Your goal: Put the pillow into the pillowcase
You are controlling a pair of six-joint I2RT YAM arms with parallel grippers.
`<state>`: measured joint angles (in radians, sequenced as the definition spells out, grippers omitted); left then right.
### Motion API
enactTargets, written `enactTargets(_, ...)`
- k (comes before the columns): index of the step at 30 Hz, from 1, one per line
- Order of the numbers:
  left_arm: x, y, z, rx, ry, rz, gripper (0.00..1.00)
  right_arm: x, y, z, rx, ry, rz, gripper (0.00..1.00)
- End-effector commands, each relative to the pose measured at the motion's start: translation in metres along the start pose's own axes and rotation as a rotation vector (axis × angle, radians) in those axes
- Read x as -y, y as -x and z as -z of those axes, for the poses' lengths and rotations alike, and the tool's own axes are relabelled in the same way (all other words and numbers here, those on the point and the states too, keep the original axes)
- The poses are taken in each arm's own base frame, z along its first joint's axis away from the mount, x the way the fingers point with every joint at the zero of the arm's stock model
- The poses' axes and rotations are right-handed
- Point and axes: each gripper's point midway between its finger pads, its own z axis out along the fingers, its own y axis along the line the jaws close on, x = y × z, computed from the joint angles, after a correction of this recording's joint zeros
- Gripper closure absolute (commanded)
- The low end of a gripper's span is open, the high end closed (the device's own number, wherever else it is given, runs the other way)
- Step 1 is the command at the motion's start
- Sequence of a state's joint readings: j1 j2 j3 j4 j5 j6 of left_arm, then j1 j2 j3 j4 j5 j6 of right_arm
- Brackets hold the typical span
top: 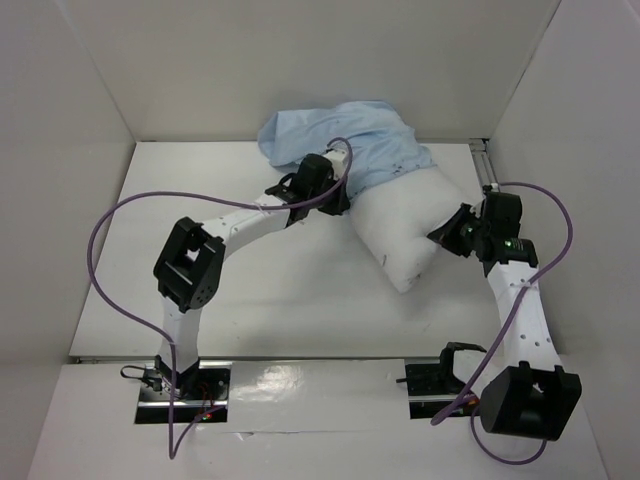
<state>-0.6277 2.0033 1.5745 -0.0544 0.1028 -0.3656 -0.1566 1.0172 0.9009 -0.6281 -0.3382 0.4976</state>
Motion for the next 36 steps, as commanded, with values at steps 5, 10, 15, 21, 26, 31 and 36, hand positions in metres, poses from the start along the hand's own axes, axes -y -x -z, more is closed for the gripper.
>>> enactTargets(5,0.190,0.049,0.087,0.058,-0.565,0.048,1.00,-0.054,0.021,-0.024,0.076,0.199,-0.001,1.00)
enactTargets(10,0.267,0.087,0.175,0.070,-0.916,0.040,1.00,-0.076,0.025,-0.042,0.070,0.256,-0.014,1.00)
enactTargets(15,0.268,0.157,0.256,0.237,-1.053,0.037,1.00,-0.074,0.041,-0.025,0.113,0.270,-0.010,1.00)
enactTargets(21,0.240,0.187,0.297,0.303,-0.902,0.033,1.00,-0.075,0.030,0.013,0.100,0.287,0.041,1.00)
enactTargets(26,0.270,0.165,0.348,0.280,-0.891,0.032,1.00,-0.074,0.010,0.055,0.065,0.254,0.102,1.00)
enactTargets(31,0.258,0.145,0.343,0.204,-0.739,0.148,1.00,-0.064,-0.026,0.071,-0.038,0.198,0.104,1.00)
enactTargets(36,0.177,0.173,0.259,0.169,-0.488,0.206,1.00,-0.045,-0.047,0.067,-0.103,0.140,0.072,1.00)
